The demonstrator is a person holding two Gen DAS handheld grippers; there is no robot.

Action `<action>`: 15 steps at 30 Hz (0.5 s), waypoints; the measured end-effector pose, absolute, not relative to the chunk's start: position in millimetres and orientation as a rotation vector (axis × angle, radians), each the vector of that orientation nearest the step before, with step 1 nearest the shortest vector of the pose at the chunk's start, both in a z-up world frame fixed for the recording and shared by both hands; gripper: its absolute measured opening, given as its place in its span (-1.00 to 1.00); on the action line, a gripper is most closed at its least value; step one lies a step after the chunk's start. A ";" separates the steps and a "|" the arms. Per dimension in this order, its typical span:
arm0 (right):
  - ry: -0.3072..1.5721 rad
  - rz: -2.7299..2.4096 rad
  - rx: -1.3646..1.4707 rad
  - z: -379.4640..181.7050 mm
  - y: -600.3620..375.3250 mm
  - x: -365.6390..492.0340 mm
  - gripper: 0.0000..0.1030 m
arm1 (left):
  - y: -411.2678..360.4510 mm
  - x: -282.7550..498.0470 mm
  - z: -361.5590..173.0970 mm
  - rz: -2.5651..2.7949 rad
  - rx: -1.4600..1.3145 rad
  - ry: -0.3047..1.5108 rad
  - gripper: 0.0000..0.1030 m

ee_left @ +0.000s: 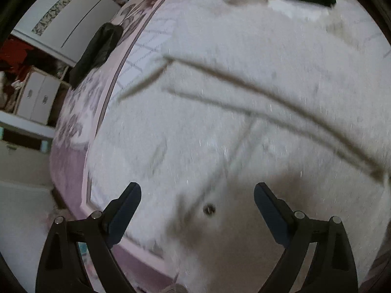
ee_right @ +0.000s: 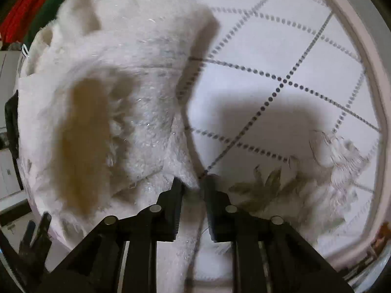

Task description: Fold large clothes

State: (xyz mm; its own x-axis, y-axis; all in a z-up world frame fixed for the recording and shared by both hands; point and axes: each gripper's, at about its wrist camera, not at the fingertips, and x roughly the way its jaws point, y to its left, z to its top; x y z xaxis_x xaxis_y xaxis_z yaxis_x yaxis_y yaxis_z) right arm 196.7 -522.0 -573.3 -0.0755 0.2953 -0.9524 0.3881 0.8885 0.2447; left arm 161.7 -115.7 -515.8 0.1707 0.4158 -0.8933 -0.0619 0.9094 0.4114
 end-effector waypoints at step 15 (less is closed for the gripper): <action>1.845 0.047 0.457 -524.1 -585.0 142.5 0.16 | -297.1 27.7 -505.3 0.110 0.761 1.350 0.84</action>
State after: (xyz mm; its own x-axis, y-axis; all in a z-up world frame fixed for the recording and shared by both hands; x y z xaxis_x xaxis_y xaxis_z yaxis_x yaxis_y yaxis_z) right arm 142.5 -585.0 -524.1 -0.2477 0.3321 -0.9102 0.2856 0.9227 0.2589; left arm 27.7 -297.1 -505.3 0.2527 0.4890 -0.8348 0.3477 0.7593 0.5501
